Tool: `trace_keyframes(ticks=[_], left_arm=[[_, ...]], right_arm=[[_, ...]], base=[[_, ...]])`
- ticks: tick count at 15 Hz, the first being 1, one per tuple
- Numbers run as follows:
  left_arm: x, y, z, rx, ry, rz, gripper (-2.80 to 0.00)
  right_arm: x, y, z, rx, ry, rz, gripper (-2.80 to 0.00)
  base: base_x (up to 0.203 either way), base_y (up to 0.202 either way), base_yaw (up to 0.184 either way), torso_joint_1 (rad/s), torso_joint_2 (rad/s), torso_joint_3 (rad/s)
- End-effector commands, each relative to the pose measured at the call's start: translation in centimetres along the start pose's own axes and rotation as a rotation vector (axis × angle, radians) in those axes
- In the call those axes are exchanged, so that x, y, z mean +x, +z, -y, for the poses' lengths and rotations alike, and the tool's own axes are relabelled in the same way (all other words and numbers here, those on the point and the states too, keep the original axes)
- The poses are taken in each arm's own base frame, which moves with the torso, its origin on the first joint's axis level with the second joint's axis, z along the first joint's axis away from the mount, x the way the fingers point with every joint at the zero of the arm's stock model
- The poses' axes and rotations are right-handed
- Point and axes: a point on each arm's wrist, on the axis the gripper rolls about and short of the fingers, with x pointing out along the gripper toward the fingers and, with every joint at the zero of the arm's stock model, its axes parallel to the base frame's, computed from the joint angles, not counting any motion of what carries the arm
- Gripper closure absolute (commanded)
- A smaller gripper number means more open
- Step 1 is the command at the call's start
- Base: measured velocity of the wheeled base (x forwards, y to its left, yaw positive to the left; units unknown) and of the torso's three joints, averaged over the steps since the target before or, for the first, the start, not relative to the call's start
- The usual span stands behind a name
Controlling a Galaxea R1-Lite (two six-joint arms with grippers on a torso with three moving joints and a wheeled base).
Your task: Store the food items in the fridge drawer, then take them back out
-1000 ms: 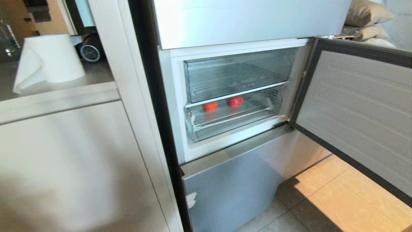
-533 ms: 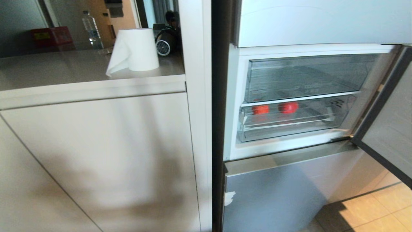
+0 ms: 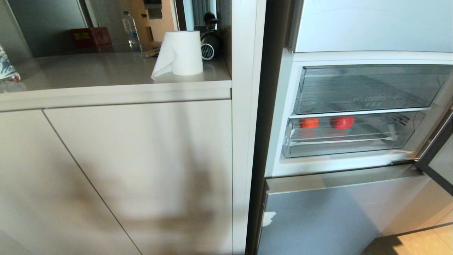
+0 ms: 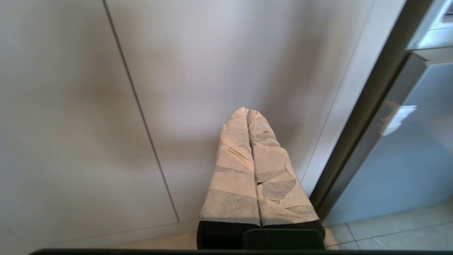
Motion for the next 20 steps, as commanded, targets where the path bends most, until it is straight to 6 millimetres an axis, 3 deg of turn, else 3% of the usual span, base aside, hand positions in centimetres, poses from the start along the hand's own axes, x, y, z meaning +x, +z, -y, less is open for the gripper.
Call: trace_keyframes(ticks=[1, 3, 5, 8, 11, 12, 14, 20], left_arm=[[0.0, 0.0, 0.0, 0.0, 0.0, 0.0, 0.0], [0.0, 0.0, 0.0, 0.0, 0.0, 0.0, 0.0], [0.0, 0.0, 0.0, 0.0, 0.0, 0.0, 0.0], [0.0, 0.0, 0.0, 0.0, 0.001, 0.0, 0.0], [0.0, 0.0, 0.0, 0.0, 0.001, 0.0, 0.0], [0.0, 0.0, 0.0, 0.0, 0.0, 0.0, 0.0], [0.0, 0.0, 0.0, 0.0, 0.0, 0.0, 0.0], [0.0, 0.0, 0.0, 0.0, 0.0, 0.0, 0.0]], right_arm=[[-0.2, 2.1, 0.1, 0.018, 0.043, 0.035, 0.0], [1.0, 4.5, 0.1, 0.086, 0.111, -0.046, 0.0], [4.3, 6.8, 0.3, 0.161, 0.17, -0.203, 0.0], [11.8, 7.7, 0.4, 0.219, 0.232, -0.407, 0.0], [18.9, 6.8, -0.2, 0.212, 0.278, -0.441, 0.0], [20.7, 6.6, -0.8, 0.201, 0.296, -0.414, -2.8], [23.7, 6.5, -3.0, 0.172, 0.365, -0.335, -2.8], [29.0, 6.5, -7.0, 0.132, 0.325, -0.168, -2.8]], base=[[0.0, 0.0, 0.0, 0.0, 0.0, 0.0], [0.0, 0.0, 0.0, 0.0, 0.0, 0.0], [0.0, 0.0, 0.0, 0.0, 0.0, 0.0], [0.0, 0.0, 0.0, 0.0, 0.0, 0.0], [0.0, 0.0, 0.0, 0.0, 0.0, 0.0], [0.0, 0.0, 0.0, 0.0, 0.0, 0.0], [0.0, 0.0, 0.0, 0.0, 0.0, 0.0], [0.0, 0.0, 0.0, 0.0, 0.0, 0.0]])
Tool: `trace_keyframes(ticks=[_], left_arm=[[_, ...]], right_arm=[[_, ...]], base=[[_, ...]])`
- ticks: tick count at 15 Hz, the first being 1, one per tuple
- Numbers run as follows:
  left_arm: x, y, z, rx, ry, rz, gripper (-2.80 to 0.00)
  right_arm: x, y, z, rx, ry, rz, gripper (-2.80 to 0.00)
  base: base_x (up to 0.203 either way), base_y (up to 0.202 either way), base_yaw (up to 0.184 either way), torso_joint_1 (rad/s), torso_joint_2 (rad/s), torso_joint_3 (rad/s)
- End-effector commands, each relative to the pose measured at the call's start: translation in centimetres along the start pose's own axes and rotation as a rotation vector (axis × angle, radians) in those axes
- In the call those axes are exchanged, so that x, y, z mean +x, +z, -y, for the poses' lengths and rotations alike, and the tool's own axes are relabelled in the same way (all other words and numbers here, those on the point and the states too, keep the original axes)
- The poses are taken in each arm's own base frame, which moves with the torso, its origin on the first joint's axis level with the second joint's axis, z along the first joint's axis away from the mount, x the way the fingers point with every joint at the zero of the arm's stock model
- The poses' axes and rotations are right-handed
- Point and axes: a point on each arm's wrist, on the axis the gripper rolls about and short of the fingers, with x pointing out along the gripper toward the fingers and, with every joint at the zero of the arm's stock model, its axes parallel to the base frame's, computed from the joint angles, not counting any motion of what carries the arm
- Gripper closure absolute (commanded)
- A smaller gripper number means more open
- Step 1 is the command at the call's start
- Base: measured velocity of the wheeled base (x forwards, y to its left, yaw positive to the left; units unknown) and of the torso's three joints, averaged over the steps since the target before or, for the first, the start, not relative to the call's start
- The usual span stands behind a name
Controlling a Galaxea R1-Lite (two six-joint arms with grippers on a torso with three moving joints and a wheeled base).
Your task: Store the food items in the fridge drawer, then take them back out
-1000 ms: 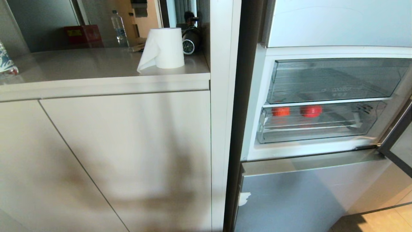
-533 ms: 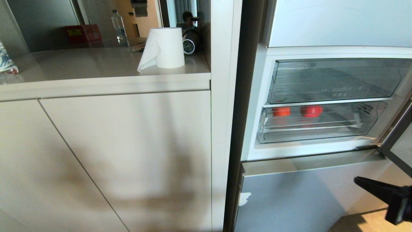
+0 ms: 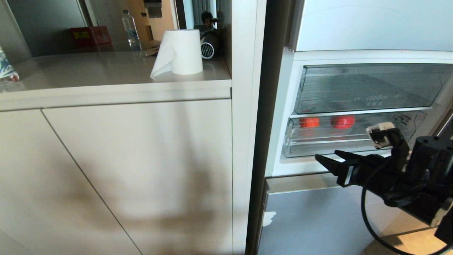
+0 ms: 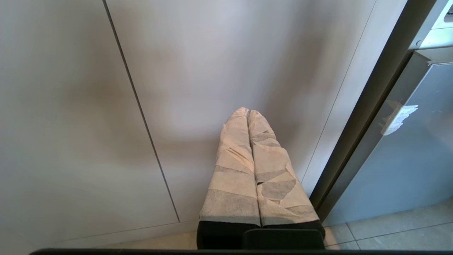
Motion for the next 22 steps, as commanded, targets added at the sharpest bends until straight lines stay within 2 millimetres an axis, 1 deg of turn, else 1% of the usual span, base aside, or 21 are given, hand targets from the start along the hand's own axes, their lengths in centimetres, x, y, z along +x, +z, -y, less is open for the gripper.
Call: trace_keyframes(ticks=[1, 6, 9, 12, 16, 20, 22], left_arm=[[0.0, 0.0, 0.0, 0.0, 0.0, 0.0, 0.0], [0.0, 0.0, 0.0, 0.0, 0.0, 0.0, 0.0], [0.0, 0.0, 0.0, 0.0, 0.0, 0.0, 0.0], [0.0, 0.0, 0.0, 0.0, 0.0, 0.0, 0.0], [0.0, 0.0, 0.0, 0.0, 0.002, 0.0, 0.0], [0.0, 0.0, 0.0, 0.0, 0.0, 0.0, 0.0], [0.0, 0.0, 0.0, 0.0, 0.001, 0.0, 0.0]], right_arm=[[3.1, -1.4, -0.3, 0.001, 0.004, -0.031, -2.8], [6.2, -1.4, -0.2, 0.0, -0.044, 0.049, -2.8], [6.9, -0.8, -0.3, 0.002, -0.046, 0.082, -2.8], [8.4, -0.7, -0.3, 0.004, -0.067, 0.102, -2.8], [9.4, -0.2, -0.3, 0.006, -0.093, 0.13, -2.8], [10.1, -0.7, -0.5, 0.006, -0.088, 0.12, -2.8], [10.8, -0.8, -0.7, 0.007, -0.086, 0.123, -2.8]], base=[[0.0, 0.0, 0.0, 0.0, 0.0, 0.0], [0.0, 0.0, 0.0, 0.0, 0.0, 0.0], [0.0, 0.0, 0.0, 0.0, 0.0, 0.0], [0.0, 0.0, 0.0, 0.0, 0.0, 0.0], [0.0, 0.0, 0.0, 0.0, 0.0, 0.0], [0.0, 0.0, 0.0, 0.0, 0.0, 0.0], [0.0, 0.0, 0.0, 0.0, 0.0, 0.0]])
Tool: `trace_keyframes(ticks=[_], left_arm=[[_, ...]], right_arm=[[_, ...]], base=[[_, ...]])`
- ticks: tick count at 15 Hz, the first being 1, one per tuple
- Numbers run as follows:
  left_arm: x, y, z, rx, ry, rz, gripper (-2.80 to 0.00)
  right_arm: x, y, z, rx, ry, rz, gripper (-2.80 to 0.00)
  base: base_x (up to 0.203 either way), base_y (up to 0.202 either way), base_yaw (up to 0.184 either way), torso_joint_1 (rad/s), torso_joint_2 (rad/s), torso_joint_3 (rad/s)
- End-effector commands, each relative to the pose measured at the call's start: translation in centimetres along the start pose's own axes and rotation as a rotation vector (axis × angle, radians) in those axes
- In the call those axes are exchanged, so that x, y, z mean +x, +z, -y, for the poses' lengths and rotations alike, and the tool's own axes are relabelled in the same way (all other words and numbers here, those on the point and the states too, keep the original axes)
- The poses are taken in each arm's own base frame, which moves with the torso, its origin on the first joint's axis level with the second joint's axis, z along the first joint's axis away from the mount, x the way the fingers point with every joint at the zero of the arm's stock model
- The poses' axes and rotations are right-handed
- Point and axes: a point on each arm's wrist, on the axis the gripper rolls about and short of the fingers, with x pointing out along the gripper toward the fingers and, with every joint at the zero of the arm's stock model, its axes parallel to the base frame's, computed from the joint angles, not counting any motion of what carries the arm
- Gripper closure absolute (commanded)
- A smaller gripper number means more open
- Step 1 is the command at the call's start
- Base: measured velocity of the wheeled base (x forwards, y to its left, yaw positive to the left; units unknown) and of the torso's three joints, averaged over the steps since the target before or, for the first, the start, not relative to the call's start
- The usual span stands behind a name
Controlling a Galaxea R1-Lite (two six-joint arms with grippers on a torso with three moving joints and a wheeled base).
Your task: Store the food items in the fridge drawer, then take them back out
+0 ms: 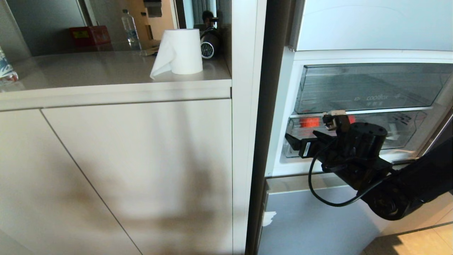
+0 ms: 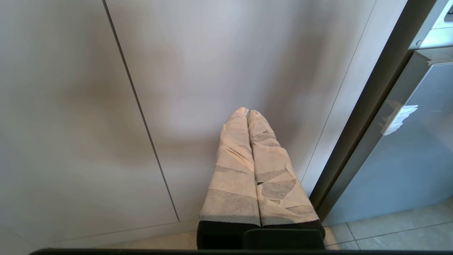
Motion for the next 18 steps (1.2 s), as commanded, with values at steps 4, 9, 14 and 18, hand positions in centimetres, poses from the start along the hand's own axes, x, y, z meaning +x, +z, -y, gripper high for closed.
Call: trace_keyframes(ticks=[4, 9, 14, 18], left_arm=[[0.0, 0.0, 0.0, 0.0, 0.0, 0.0, 0.0], [0.0, 0.0, 0.0, 0.0, 0.0, 0.0, 0.0], [0.0, 0.0, 0.0, 0.0, 0.001, 0.0, 0.0], [0.0, 0.0, 0.0, 0.0, 0.0, 0.0, 0.0]], right_arm=[[1.2, -0.1, -0.5, 0.004, 0.01, 0.02, 0.0], [1.5, -0.7, -2.5, 0.003, 0.061, 0.009, 0.0], [1.7, -1.1, -3.8, 0.001, 0.076, 0.007, 0.0], [0.7, -0.7, -3.7, 0.002, 0.052, 0.007, 0.0]], base=[[0.0, 0.0, 0.0, 0.0, 0.0, 0.0], [0.0, 0.0, 0.0, 0.0, 0.0, 0.0], [0.0, 0.0, 0.0, 0.0, 0.0, 0.0], [0.0, 0.0, 0.0, 0.0, 0.0, 0.0]])
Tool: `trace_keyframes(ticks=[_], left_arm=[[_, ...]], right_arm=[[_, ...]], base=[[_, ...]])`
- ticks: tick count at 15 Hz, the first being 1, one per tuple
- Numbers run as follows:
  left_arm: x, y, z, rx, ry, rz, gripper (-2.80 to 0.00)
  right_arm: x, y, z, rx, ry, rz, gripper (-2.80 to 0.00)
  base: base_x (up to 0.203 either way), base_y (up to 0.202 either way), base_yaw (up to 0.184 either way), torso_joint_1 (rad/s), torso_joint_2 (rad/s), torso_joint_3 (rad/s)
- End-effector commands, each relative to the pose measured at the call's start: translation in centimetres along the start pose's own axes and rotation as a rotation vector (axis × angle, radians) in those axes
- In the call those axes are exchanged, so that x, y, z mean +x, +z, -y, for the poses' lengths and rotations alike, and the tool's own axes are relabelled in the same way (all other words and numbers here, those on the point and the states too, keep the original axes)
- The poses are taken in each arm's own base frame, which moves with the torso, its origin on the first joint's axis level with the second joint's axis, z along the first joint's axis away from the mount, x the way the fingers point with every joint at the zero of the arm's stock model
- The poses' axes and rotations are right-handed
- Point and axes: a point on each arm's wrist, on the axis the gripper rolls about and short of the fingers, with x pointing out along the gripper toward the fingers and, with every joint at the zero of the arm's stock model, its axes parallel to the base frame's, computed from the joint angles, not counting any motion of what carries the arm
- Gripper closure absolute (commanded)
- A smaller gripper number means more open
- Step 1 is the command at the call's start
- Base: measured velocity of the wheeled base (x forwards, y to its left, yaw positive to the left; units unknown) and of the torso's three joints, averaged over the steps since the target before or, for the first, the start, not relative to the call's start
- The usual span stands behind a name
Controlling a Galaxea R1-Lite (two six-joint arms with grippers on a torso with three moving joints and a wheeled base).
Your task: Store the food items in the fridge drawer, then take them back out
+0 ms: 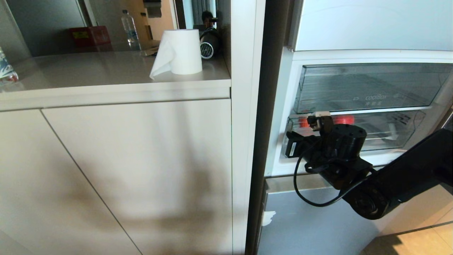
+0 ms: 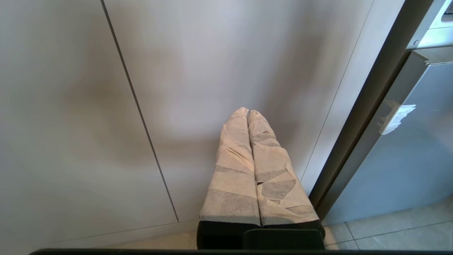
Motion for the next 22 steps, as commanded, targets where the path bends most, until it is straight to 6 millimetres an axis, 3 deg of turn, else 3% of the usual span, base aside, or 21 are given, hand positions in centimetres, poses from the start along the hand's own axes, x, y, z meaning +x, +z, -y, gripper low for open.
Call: trace_keyframes(ticks=[1, 5, 11, 12, 19, 22], left_arm=[[0.0, 0.0, 0.0, 0.0, 0.001, 0.0, 0.0], [0.0, 0.0, 0.0, 0.0, 0.0, 0.0, 0.0], [0.0, 0.0, 0.0, 0.0, 0.0, 0.0, 0.0], [0.0, 0.0, 0.0, 0.0, 0.0, 0.0, 0.0], [0.0, 0.0, 0.0, 0.001, 0.0, 0.0, 0.0], [0.0, 0.0, 0.0, 0.0, 0.001, 0.0, 0.0]], right_arm=[[-1.2, 0.6, -0.2, 0.002, 0.006, 0.004, 0.0], [-5.9, 0.9, -0.2, 0.006, 0.022, -0.048, 0.0], [-15.4, 1.5, 0.4, 0.015, 0.051, -0.093, 0.0], [-16.7, 1.6, 0.4, 0.017, 0.064, -0.088, -2.8], [-25.0, 4.4, 1.6, 0.057, 0.09, 0.014, -2.8], [-28.2, 6.7, 2.3, 0.06, 0.079, 0.003, -2.8]], base=[[0.0, 0.0, 0.0, 0.0, 0.0, 0.0], [0.0, 0.0, 0.0, 0.0, 0.0, 0.0], [0.0, 0.0, 0.0, 0.0, 0.0, 0.0], [0.0, 0.0, 0.0, 0.0, 0.0, 0.0], [0.0, 0.0, 0.0, 0.0, 0.0, 0.0], [0.0, 0.0, 0.0, 0.0, 0.0, 0.0]])
